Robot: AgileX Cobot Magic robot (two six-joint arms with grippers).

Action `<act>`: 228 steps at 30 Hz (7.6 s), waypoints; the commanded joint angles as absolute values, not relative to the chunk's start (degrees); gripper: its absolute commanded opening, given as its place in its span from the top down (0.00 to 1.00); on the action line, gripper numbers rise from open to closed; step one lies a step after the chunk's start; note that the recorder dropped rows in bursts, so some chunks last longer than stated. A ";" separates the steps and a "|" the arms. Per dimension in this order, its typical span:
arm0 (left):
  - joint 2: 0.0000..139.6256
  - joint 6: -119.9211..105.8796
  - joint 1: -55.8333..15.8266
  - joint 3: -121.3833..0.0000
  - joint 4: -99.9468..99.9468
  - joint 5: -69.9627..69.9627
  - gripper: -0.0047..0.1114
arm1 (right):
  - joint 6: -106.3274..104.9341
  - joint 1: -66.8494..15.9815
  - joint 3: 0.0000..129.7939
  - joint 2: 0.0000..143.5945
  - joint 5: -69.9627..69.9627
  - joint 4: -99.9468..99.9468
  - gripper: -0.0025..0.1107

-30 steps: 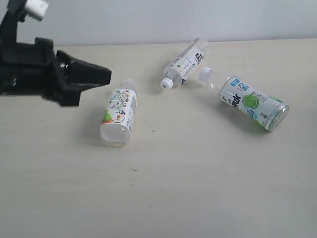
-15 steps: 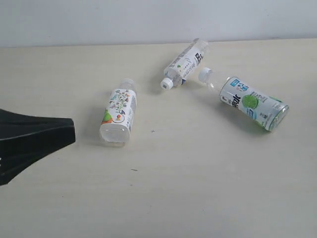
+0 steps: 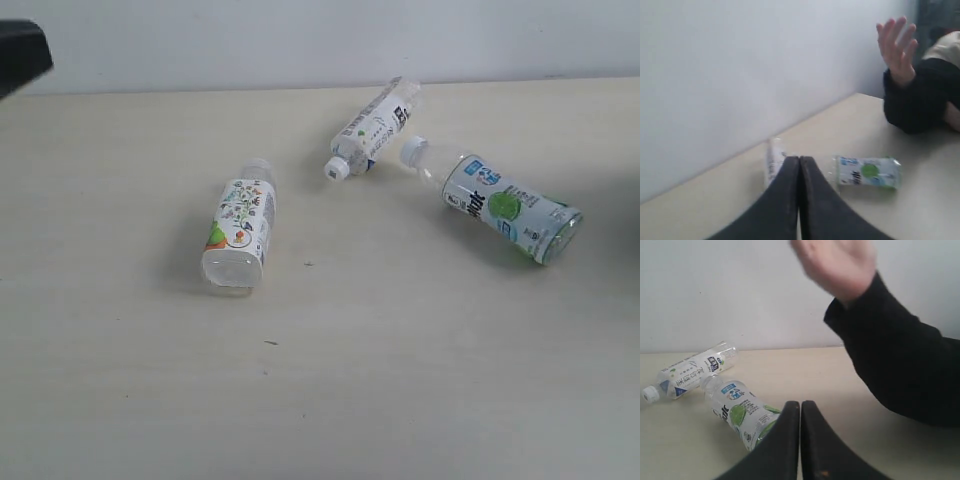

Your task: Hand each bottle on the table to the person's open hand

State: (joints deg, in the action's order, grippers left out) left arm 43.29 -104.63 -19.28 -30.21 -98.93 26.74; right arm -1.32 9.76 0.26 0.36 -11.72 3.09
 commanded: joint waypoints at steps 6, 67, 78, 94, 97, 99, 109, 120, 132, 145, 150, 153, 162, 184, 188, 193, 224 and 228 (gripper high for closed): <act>43.79 -98.69 -19.32 -37.27 -99.95 -8.86 0.96 | -1.30 10.03 0.00 0.00 -11.49 2.86 0.97; 63.91 9.73 -24.00 -37.13 9.97 -9.72 0.96 | -1.30 10.03 0.00 0.00 -11.49 2.85 0.97; 85.15 9.53 -24.09 -67.48 6.49 29.18 0.55 | -1.30 10.03 0.00 0.00 -11.49 2.97 0.97; 103.33 8.98 -24.09 -81.64 -1.67 51.23 0.27 | -1.30 10.03 0.00 0.00 -11.49 2.86 0.97; 104.90 9.89 -24.09 -81.64 -3.94 52.14 0.27 | -1.30 10.03 0.00 0.00 -11.49 2.86 0.97; 106.34 10.13 -24.09 -81.64 -6.47 52.27 0.27 | -1.30 10.03 0.00 0.00 -11.49 2.86 0.97; 113.28 9.09 -27.01 -82.29 -10.91 52.36 0.27 | -1.30 10.03 0.00 0.00 -11.49 2.86 0.97; 118.55 14.83 -31.09 -86.79 -7.19 50.49 0.27 | -1.30 10.03 0.00 0.00 -11.49 2.86 0.97; 121.78 15.68 -31.09 -86.79 -5.29 50.50 0.27 | -1.30 10.03 0.00 0.00 -11.49 2.96 0.97; 123.06 8.49 -31.31 -97.07 -4.99 60.34 0.95 | -1.30 10.03 0.00 0.00 -11.49 2.85 0.97; 120.71 0.71 -32.00 -101.96 -5.20 61.73 0.95 | -1.30 10.03 0.00 0.00 -11.49 2.85 0.97; 119.33 0.58 -32.09 -102.06 -8.47 58.75 0.96 | -1.30 10.03 0.00 0.00 -11.49 2.95 0.97; 118.47 -27.29 -35.89 -105.66 -17.68 55.75 0.96 | -1.30 10.03 0.00 0.00 -11.49 2.95 0.97; 119.10 -79.13 -53.40 -108.82 11.86 37.39 0.96 | -1.30 10.03 0.00 0.00 -11.49 2.85 0.97; 120.92 -85.09 -53.92 -108.82 11.86 32.74 0.96 | -1.30 10.03 0.00 0.00 -11.49 2.85 0.97; 124.20 -92.45 -54.40 -108.82 12.85 29.82 0.96 | -1.30 10.03 0.00 0.00 -11.49 2.85 0.97; 130.05 -94.21 -55.38 -108.82 14.63 24.32 0.41 | -1.30 10.03 0.00 0.00 -11.49 2.97 0.97; 130.05 -93.77 -55.38 -108.82 14.63 23.85 0.31 | -1.30 10.03 0.00 0.00 -11.49 2.86 0.97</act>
